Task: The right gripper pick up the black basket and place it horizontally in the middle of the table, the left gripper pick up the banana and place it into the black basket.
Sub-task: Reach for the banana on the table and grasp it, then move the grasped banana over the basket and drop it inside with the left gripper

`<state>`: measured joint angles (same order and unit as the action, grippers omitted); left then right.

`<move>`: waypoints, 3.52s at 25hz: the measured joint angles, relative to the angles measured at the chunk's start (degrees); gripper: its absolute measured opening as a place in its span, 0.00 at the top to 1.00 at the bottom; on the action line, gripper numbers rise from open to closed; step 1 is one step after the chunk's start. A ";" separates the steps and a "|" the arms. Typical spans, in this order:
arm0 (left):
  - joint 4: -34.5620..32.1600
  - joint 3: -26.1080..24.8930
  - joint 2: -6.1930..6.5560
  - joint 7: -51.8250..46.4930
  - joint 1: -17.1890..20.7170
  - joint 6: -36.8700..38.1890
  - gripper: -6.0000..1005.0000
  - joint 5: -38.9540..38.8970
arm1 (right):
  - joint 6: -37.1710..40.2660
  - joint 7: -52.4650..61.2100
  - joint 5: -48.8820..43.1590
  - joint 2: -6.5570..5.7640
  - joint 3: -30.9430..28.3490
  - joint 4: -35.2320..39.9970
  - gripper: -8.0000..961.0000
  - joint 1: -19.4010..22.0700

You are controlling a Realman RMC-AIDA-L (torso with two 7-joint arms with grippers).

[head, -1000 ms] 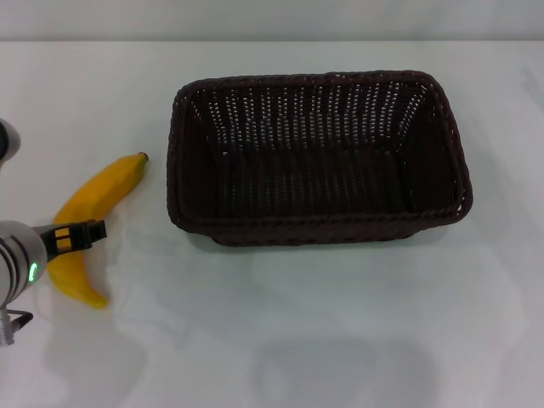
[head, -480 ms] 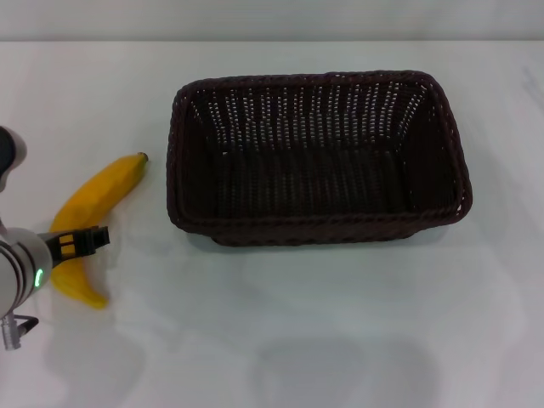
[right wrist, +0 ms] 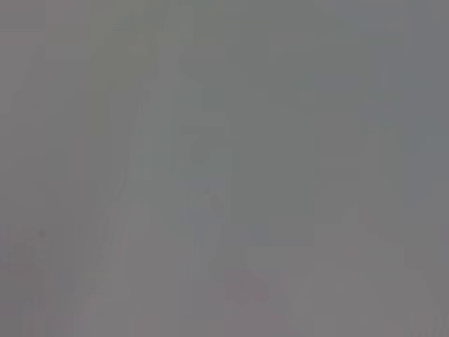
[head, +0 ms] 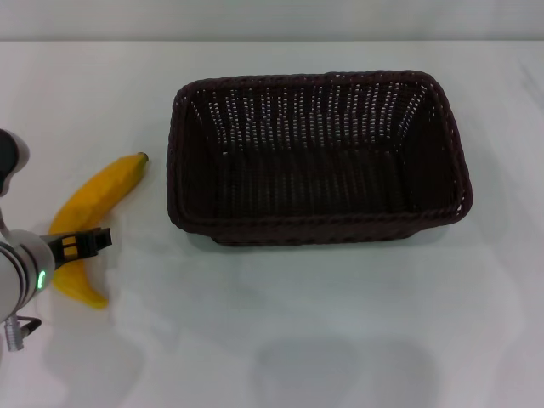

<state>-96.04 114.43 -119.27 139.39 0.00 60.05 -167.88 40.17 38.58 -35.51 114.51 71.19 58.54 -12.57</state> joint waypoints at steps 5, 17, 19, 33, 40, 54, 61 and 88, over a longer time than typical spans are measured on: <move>0.40 -0.14 0.00 -0.02 0.00 -0.07 0.13 0.00 | 0.08 0.00 0.00 0.00 -0.09 0.00 0.25 -0.07; 0.44 -0.36 0.00 -0.08 -0.09 -0.16 0.13 -0.08 | 0.13 0.00 0.00 0.00 -0.16 0.00 0.25 -0.08; 0.48 -0.41 0.00 -0.08 -0.09 -0.15 0.13 -0.09 | 0.14 0.00 0.00 0.00 -0.15 0.04 0.25 -0.08; 1.30 -2.69 0.00 -1.56 -0.69 -0.16 0.39 -0.03 | 0.18 0.00 0.00 0.00 0.00 1.24 0.25 0.24; 1.19 -3.41 0.06 -1.29 -1.62 -0.19 0.51 0.00 | 0.11 0.00 0.00 0.00 -0.07 1.38 0.25 0.33; -0.63 -5.89 0.29 -0.90 -2.07 -5.79 0.51 7.07 | 0.07 0.00 0.52 0.01 -0.36 0.75 0.25 0.45; 0.09 -9.53 0.28 -0.90 -1.61 -15.25 0.52 10.54 | 0.13 0.00 0.62 0.09 -0.09 0.02 0.25 0.39; 17.43 -10.44 1.73 0.99 -1.71 -86.40 0.51 14.11 | 0.09 0.00 1.37 0.18 -1.05 -0.01 0.28 0.63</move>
<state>-78.61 103.99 -117.54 140.38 -1.71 -26.35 -153.76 40.26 38.59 -34.14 114.70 70.14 58.53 -11.94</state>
